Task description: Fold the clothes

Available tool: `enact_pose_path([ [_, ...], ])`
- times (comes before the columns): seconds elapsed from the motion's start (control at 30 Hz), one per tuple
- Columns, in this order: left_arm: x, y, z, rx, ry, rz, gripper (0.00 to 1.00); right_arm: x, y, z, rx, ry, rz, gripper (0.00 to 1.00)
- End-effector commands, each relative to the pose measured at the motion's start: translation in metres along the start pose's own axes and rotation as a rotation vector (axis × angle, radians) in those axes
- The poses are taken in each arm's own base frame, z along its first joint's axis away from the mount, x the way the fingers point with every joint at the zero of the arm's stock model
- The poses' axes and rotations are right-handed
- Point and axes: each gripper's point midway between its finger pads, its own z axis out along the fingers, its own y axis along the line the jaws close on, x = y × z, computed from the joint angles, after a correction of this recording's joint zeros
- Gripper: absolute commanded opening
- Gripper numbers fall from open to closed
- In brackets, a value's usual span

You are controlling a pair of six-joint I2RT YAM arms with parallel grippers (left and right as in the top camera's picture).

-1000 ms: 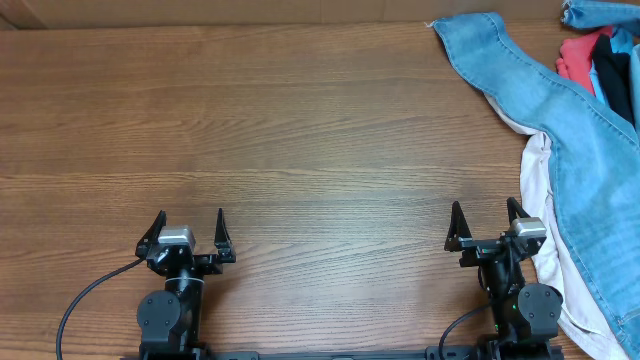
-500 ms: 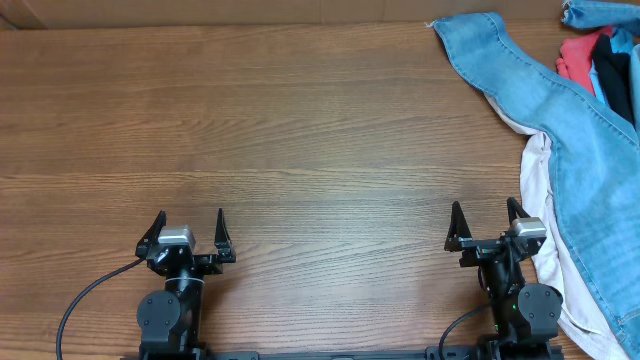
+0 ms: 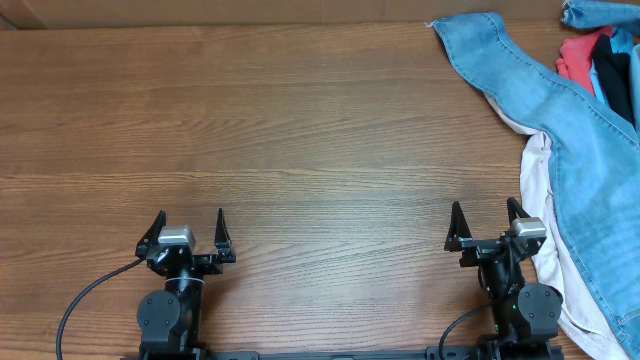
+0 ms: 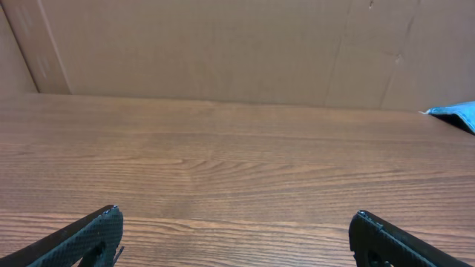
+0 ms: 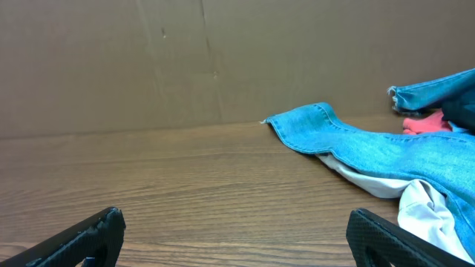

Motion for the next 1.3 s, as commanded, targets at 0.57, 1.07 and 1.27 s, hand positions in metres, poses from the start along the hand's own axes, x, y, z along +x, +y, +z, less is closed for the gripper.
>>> enact_pose_path([
  [0.57, -0.002, 0.001, -0.002, -0.009, 0.002, -0.089, 1.00, -0.006, 0.004, -0.002, -0.014, 0.004, 0.091, 1.00],
  [1.07, -0.070, -0.001, -0.010, -0.041, 0.178, -0.082, 1.00, -0.074, 0.006, -0.005, 0.049, 0.207, 0.100, 1.00],
  [1.27, -0.088, -0.015, -0.002, 0.008, 0.365, -0.081, 1.00, -0.076, 0.007, 0.004, 0.092, 0.508, 0.113, 1.00],
])
